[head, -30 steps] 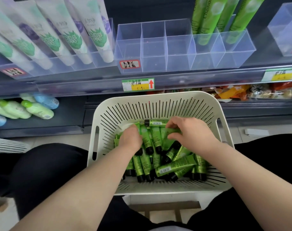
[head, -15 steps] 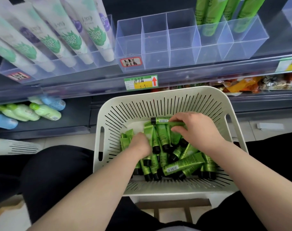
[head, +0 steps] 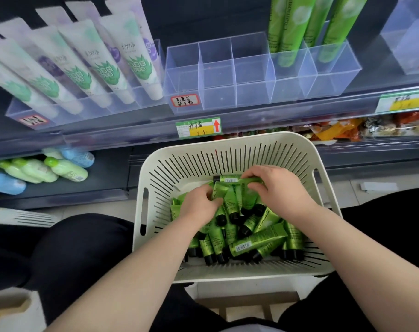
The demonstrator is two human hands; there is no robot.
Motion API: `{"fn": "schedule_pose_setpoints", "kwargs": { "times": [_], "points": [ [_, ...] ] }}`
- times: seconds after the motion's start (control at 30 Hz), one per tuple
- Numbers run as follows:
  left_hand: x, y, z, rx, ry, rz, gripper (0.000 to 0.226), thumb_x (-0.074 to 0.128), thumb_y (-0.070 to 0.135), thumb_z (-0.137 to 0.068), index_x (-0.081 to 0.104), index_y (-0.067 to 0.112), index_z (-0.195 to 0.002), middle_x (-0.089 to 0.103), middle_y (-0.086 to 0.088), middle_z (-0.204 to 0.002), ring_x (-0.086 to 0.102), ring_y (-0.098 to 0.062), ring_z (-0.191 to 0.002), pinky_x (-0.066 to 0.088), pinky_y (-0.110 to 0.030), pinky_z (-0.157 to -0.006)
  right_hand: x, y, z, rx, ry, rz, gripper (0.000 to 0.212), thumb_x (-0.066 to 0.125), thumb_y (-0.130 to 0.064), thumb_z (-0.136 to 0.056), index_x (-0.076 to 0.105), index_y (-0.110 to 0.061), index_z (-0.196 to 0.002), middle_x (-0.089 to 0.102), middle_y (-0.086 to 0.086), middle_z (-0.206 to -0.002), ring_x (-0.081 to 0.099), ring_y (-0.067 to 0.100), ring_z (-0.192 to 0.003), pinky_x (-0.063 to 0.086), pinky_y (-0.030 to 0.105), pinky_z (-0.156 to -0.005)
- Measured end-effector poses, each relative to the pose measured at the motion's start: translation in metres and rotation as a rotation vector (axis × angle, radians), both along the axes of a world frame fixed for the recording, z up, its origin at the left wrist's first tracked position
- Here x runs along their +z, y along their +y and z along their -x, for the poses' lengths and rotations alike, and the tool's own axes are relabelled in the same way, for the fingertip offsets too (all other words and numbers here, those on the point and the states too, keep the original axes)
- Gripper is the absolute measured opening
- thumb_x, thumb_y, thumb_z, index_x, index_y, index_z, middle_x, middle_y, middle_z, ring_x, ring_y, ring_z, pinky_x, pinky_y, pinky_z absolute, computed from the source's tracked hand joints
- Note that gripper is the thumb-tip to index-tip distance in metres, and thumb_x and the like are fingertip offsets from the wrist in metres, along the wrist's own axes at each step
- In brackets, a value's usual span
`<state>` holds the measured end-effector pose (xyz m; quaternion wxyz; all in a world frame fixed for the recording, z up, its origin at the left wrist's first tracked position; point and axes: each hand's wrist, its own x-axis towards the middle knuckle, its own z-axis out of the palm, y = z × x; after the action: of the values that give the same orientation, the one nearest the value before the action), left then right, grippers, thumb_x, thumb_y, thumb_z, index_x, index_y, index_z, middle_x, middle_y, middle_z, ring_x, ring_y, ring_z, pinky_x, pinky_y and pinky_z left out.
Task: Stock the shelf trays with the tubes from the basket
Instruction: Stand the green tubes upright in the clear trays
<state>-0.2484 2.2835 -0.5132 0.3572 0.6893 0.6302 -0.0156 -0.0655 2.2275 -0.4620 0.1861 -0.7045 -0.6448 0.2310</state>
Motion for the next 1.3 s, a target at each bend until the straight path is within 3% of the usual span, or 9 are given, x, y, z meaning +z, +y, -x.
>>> {"fn": "schedule_pose_setpoints", "kwargs": {
  "times": [0.07,0.23,0.3,0.37,0.53,0.7,0.83,0.97,1.3],
  "points": [
    [0.011,-0.003,0.005,0.012,-0.085,-0.086,0.017,0.064,0.038,-0.09,0.058,0.023,-0.093,0.06,0.004,-0.086,0.053,-0.009,-0.069,0.041,-0.026,-0.057,0.007,-0.002,-0.003,-0.027,0.021,-0.024,0.022,0.062,-0.02,-0.09,0.064,-0.024,-0.112,0.069,-0.009,-0.101,0.063,0.013,-0.093,0.052,0.032,-0.081],
    [0.051,-0.004,0.006,-0.018,-0.306,-0.234,0.027,0.068,0.03,-0.088,0.064,0.023,-0.113,0.066,0.009,-0.092,0.063,-0.01,-0.077,0.053,-0.028,-0.071,0.039,-0.001,-0.011,-0.101,0.067,-0.123,0.022,0.062,-0.019,-0.09,0.064,-0.023,-0.112,0.069,-0.003,-0.1,0.061,0.016,-0.084,0.05,0.032,-0.076],
    [0.074,0.001,-0.001,-0.016,-0.397,-0.303,0.028,0.069,0.03,-0.087,0.066,0.023,-0.114,0.067,0.012,-0.097,0.062,-0.005,-0.085,0.05,-0.024,-0.08,0.054,0.0,-0.015,-0.116,0.064,-0.185,0.022,0.062,-0.018,-0.089,0.065,-0.024,-0.11,0.068,-0.004,-0.1,0.061,0.017,-0.088,0.05,0.033,-0.078],
    [0.101,0.009,-0.01,0.026,-0.471,-0.388,0.028,0.07,0.03,-0.086,0.067,0.022,-0.113,0.067,0.011,-0.091,0.061,-0.005,-0.081,0.047,-0.017,-0.074,0.072,0.001,-0.019,-0.133,0.056,-0.248,0.021,0.061,-0.018,-0.09,0.065,-0.023,-0.11,0.068,-0.003,-0.103,0.06,0.018,-0.094,0.048,0.032,-0.079],
    [0.168,0.037,-0.034,0.096,-0.677,-0.54,0.024,0.067,0.04,-0.075,0.066,0.03,-0.097,0.071,0.003,-0.085,0.068,-0.02,-0.081,0.057,-0.045,-0.076,0.123,0.012,-0.033,-0.176,0.086,-0.362,0.021,0.059,-0.019,-0.092,0.064,-0.023,-0.112,0.067,-0.004,-0.102,0.061,0.019,-0.092,0.047,0.031,-0.077],
    [0.23,0.07,-0.063,0.128,-0.784,-0.716,0.012,0.064,0.029,-0.084,0.059,0.04,-0.084,0.069,-0.001,-0.085,0.069,-0.021,-0.079,0.058,-0.047,-0.073,0.179,0.028,-0.047,-0.229,0.073,-0.507,0.024,0.057,-0.022,-0.093,0.063,-0.027,-0.115,0.067,-0.006,-0.102,0.059,0.018,-0.089,0.048,0.035,-0.077],
    [0.252,0.105,-0.089,0.16,-0.753,-0.8,0.015,0.06,0.03,-0.078,0.061,0.044,-0.085,0.067,0.004,-0.086,0.067,-0.021,-0.084,0.058,-0.046,-0.073,0.209,0.046,-0.061,-0.295,0.072,-0.6,0.022,0.054,-0.021,-0.093,0.061,-0.029,-0.113,0.057,-0.012,-0.091,0.056,0.018,-0.088,0.048,0.038,-0.081],
    [0.257,0.132,-0.114,0.104,-0.607,-0.837,0.014,0.059,0.016,-0.085,0.063,0.026,-0.094,0.061,0.009,-0.082,0.062,-0.02,-0.083,0.056,-0.04,-0.074,0.212,0.062,-0.071,-0.29,-0.005,-0.625,0.021,0.053,-0.02,-0.094,0.061,-0.03,-0.111,0.063,-0.009,-0.096,0.056,0.02,-0.092,0.047,0.035,-0.076],
    [0.229,0.178,-0.143,-0.098,-0.315,-0.694,0.011,0.057,0.011,-0.091,0.063,0.018,-0.098,0.062,-0.002,-0.092,0.056,-0.019,-0.079,0.039,-0.027,-0.064,0.193,0.075,-0.098,-0.301,-0.015,-0.566,0.023,0.054,-0.021,-0.094,0.062,-0.027,-0.115,0.067,-0.006,-0.099,0.056,0.016,-0.084,0.048,0.033,-0.073]
  ]
}}
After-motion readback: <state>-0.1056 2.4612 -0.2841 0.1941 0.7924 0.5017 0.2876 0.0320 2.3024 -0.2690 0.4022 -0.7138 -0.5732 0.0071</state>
